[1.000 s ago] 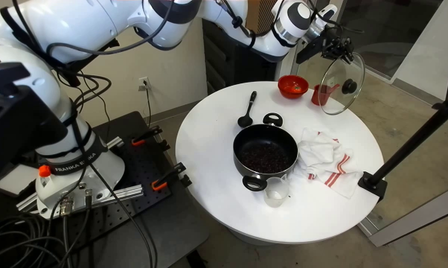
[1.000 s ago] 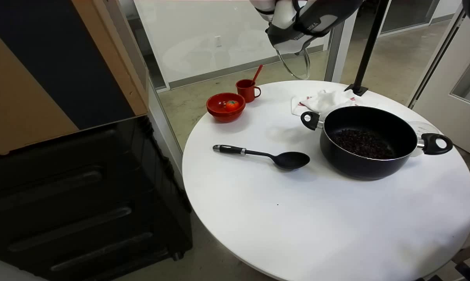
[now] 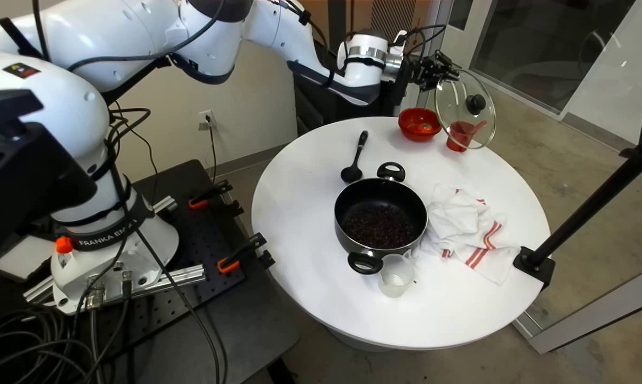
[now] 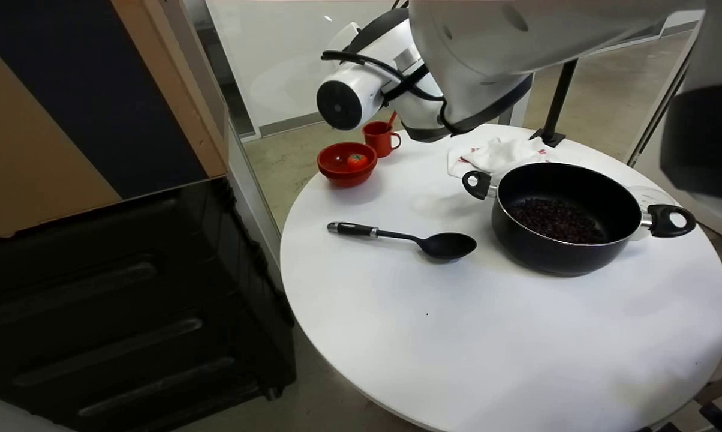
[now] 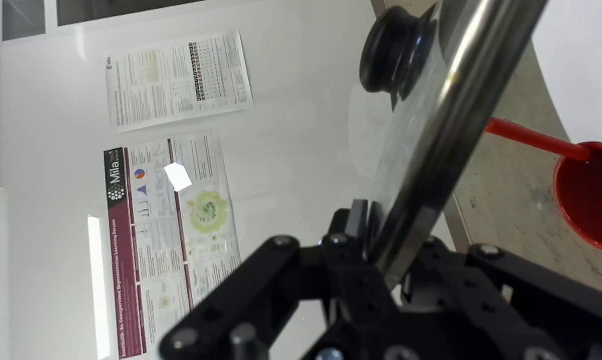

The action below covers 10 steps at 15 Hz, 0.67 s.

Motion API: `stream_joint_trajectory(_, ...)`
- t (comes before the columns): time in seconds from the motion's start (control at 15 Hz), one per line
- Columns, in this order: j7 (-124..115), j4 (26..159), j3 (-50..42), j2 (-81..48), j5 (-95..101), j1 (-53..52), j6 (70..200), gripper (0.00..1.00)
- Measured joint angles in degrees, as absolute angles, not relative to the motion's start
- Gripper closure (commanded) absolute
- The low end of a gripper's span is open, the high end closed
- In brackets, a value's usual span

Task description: Put the spoon on the table then cover the pot with the lid

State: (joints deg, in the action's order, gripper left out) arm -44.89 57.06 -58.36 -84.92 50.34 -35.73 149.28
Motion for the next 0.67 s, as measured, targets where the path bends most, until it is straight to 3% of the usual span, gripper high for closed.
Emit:
stream_joint_trajectory(0.07,-44.9,57.1,-58.6,-84.9,50.4,-35.7,149.3,0.97)
stream_joint_trajectory(0.67,-48.6,61.3,-55.4,-85.4,54.0,-37.5,151.2,0.97)
